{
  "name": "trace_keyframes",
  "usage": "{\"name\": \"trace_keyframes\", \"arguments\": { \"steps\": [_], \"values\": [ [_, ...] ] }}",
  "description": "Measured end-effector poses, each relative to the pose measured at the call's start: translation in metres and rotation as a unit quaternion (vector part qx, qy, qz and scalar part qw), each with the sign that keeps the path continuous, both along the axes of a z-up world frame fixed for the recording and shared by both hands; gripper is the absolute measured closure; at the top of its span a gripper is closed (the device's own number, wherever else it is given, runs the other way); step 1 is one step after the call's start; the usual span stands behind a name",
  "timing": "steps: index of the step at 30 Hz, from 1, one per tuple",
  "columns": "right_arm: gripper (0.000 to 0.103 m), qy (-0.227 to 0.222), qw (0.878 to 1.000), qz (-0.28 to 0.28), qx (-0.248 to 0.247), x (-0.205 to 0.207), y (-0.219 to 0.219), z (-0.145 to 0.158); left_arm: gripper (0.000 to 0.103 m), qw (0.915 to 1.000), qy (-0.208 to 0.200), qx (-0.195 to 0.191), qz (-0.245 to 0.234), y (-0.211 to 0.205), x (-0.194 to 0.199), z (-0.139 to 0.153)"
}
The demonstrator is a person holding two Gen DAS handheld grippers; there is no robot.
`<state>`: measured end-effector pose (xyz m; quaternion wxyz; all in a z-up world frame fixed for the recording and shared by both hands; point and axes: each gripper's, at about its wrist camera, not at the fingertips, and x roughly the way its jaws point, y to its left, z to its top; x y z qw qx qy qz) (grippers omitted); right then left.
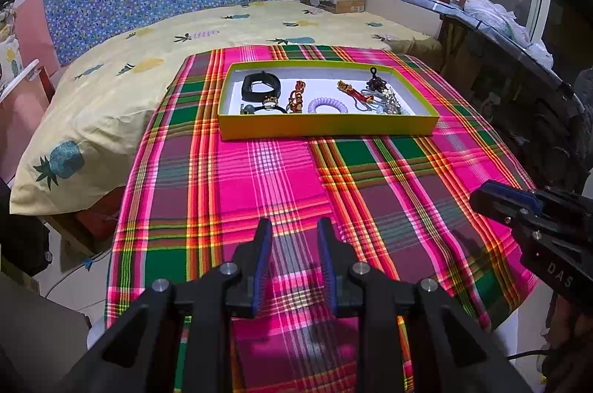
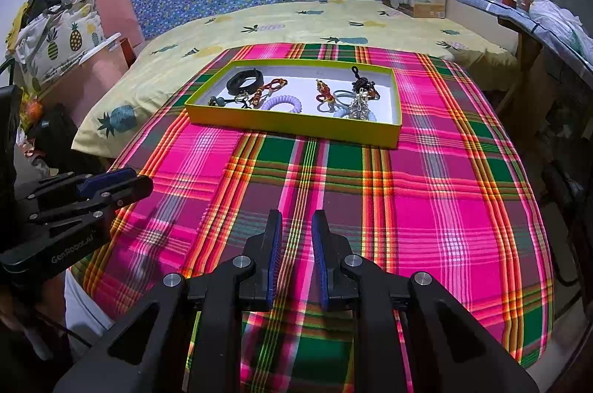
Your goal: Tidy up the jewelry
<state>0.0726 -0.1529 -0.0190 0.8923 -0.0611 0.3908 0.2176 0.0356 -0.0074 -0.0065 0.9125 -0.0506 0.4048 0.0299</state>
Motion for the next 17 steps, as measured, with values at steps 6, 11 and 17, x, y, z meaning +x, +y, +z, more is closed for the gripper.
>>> {"name": "trace_keyframes", "arguments": {
  "steps": [6,11,17],
  "values": [
    [0.087,0.001,1.000,0.001,-0.001,-0.0013,0.0009,-0.0012,0.077,1.0000,0.000,-0.004,-0.001,-0.0016,0.0010,0.0011],
    [0.087,0.001,1.000,0.001,-0.001,-0.0020,0.0016,-0.0015,0.077,1.0000,0.000,-0.007,0.000,-0.0018,0.0010,0.0013],
    [0.087,0.001,1.000,0.001,-0.001,-0.0020,0.0016,-0.0014,0.077,1.0000,-0.001,-0.009,0.001,-0.0019,0.0011,0.0015]
  ]
}}
